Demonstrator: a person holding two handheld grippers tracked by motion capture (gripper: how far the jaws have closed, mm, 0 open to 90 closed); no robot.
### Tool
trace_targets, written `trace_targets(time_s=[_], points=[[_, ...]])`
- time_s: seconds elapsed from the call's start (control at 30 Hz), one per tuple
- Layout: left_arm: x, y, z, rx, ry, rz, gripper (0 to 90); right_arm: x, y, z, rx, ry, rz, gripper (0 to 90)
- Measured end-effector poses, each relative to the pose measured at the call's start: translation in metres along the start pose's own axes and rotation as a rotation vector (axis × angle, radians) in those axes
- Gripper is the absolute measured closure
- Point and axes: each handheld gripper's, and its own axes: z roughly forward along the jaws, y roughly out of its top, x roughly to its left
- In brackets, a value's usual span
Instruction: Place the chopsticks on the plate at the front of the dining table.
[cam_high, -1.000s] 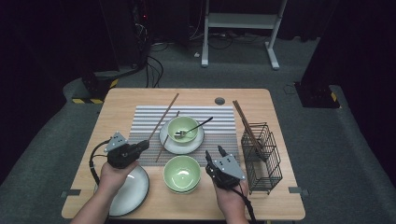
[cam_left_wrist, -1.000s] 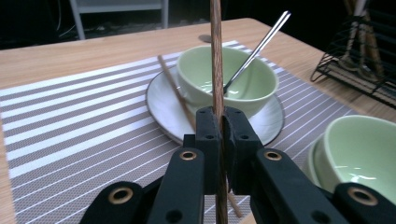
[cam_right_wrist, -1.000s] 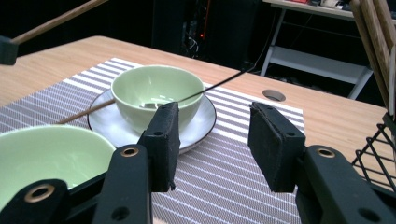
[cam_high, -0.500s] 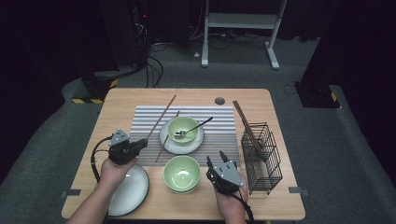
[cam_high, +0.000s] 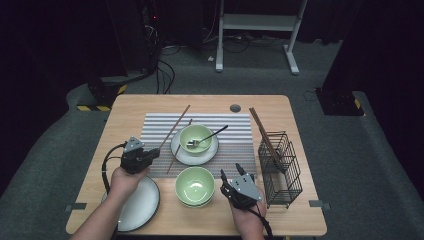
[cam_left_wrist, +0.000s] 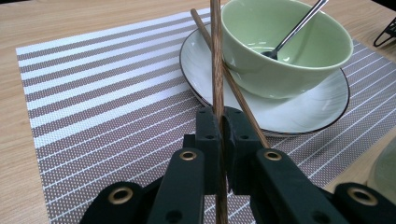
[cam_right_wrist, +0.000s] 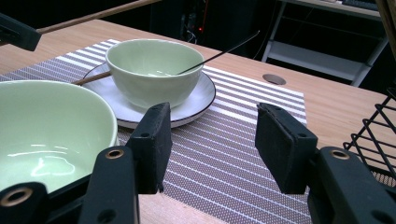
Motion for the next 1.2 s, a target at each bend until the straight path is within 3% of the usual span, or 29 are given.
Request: trace_targets(time_s=[0.27, 0.8, 1.2], points=[[-0.004, -0.002, 0.008, 0.032, 0.005, -0.001, 84.9, 0.000, -0.002, -0.001, 0.003, -0.001, 0.010, 46.0], [0.001, 0.003, 0.030, 0.116, 0.026, -0.003, 84.9, -0.001, -0.004, -0.001, 0.008, 0.005, 0.013, 46.8], [-0.001, 0.000, 0.035, 0.152, 0.029, -0.009, 84.9, 0.000, -0.004, -0.002, 0.006, 0.008, 0.019, 47.1]])
